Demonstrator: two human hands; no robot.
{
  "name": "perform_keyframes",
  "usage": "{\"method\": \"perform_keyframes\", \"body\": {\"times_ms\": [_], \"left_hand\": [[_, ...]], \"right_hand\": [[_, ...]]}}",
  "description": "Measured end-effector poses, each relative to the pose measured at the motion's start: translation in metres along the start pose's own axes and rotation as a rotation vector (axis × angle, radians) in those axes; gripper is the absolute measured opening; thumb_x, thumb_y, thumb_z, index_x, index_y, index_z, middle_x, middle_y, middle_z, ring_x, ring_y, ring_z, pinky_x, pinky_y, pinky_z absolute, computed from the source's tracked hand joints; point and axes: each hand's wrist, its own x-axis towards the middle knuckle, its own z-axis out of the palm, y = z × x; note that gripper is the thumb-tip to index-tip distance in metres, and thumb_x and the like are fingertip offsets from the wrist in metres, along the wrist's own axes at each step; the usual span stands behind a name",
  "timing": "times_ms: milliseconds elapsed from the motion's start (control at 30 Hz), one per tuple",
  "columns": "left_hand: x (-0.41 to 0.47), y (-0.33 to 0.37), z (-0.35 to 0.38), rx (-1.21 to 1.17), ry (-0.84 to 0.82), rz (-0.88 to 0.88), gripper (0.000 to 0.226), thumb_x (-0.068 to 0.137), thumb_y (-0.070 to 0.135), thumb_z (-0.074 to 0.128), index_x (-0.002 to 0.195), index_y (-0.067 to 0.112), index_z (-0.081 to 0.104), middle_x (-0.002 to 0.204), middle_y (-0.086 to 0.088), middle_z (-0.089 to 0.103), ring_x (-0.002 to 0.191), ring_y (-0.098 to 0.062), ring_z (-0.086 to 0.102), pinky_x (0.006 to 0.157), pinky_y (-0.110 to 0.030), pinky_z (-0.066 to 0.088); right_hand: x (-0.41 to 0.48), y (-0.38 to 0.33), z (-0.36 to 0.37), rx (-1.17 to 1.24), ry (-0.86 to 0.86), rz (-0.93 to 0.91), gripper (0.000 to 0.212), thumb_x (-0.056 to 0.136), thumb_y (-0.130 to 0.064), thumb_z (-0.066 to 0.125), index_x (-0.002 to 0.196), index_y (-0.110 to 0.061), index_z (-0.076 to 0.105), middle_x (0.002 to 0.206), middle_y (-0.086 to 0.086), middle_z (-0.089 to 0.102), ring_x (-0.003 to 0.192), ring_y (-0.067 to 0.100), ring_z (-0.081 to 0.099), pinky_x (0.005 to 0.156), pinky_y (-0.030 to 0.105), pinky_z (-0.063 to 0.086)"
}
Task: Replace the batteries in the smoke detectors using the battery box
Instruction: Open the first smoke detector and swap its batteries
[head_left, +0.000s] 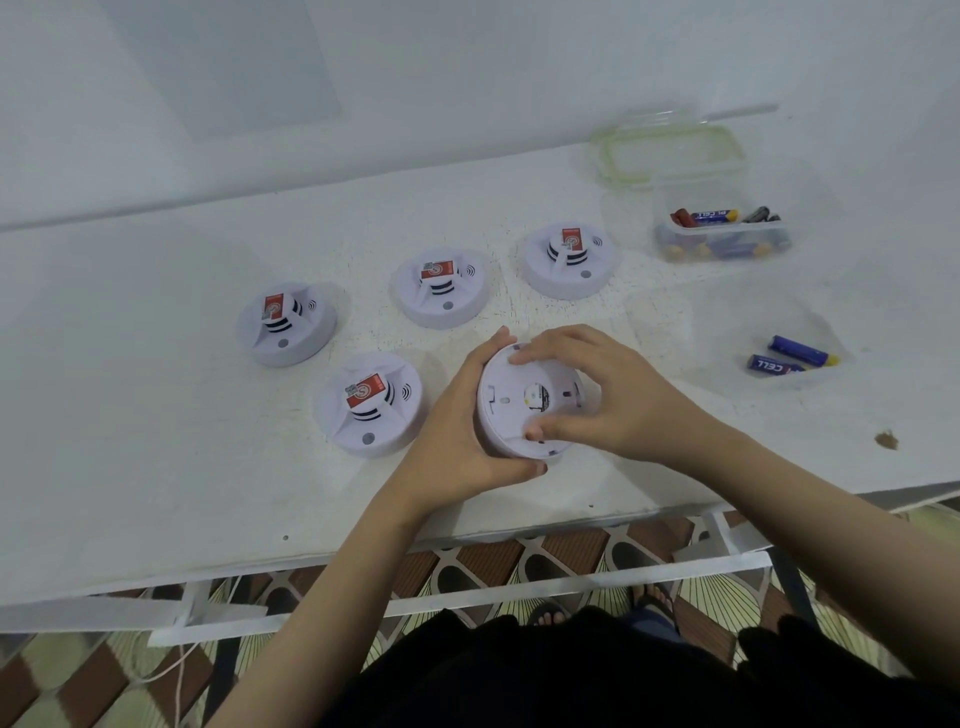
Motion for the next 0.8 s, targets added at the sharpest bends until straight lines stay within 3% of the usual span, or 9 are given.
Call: {"method": "perform_keyframes", "body": {"times_ms": [133,267,433,533,667,800], "left_hand": [[-0.001,-0.001,0.000,0.022,0.030,0.003,0.108,0.058,0.011,0.089,0.147,0.020,0.029,0.142,0.009,0.045,0.133,-0.008,0.043,0.106,-0.043,0.043],[-0.001,-0.001,0.002,0.047,0.073,0.026,0.104,0.056,0.017,0.089,0.145,0.021,0.035,0.139,0.010,0.048,0.131,-0.006,0.044,0.106,-0.036,0.045],[0.000,-0.001,0.004,0.060,0.103,0.057,0.098,0.053,0.020,0.090,0.139,0.019,0.042,0.132,0.010,0.054,0.125,-0.006,0.050,0.099,-0.024,0.046],[0.000,-0.001,0.004,0.069,0.109,0.075,0.097,0.052,0.023,0.091,0.137,0.019,0.044,0.131,0.010,0.055,0.125,-0.007,0.051,0.099,-0.027,0.047],[0.000,0.001,0.005,0.094,0.132,0.103,0.097,0.050,0.029,0.090,0.136,0.022,0.045,0.131,0.008,0.054,0.123,-0.009,0.052,0.098,-0.035,0.049],[0.004,0.012,0.009,0.201,0.145,0.196,0.096,0.054,0.026,0.089,0.137,0.030,0.040,0.131,0.024,0.046,0.124,0.002,0.045,0.100,-0.015,0.040]], "right_hand": [[-0.003,0.001,0.000,-0.207,0.067,-0.084,0.057,0.073,-0.053,0.068,0.119,-0.021,0.062,0.123,0.001,0.055,0.109,0.008,0.049,0.087,0.018,0.038],[-0.004,0.003,-0.002,-0.506,0.185,-0.211,0.061,0.073,-0.061,0.063,0.107,-0.011,0.067,0.114,0.009,0.062,0.100,0.022,0.055,0.084,0.029,0.035],[-0.001,0.002,-0.001,-0.592,0.266,-0.246,0.057,0.068,-0.060,0.067,0.089,-0.008,0.070,0.110,0.009,0.064,0.098,0.024,0.057,0.086,0.036,0.036],[-0.003,0.001,0.002,-0.605,0.264,-0.209,0.057,0.066,-0.061,0.067,0.089,-0.009,0.070,0.109,0.007,0.065,0.098,0.023,0.058,0.087,0.036,0.035],[-0.008,-0.006,0.000,-0.315,0.181,0.004,0.062,0.069,-0.066,0.061,0.107,-0.017,0.062,0.122,0.002,0.057,0.109,0.015,0.052,0.090,0.025,0.038],[-0.007,-0.016,0.001,0.032,0.080,0.240,0.082,0.062,-0.066,0.067,0.130,-0.035,0.035,0.121,-0.011,0.049,0.106,0.007,0.051,0.085,0.027,0.048]]}}
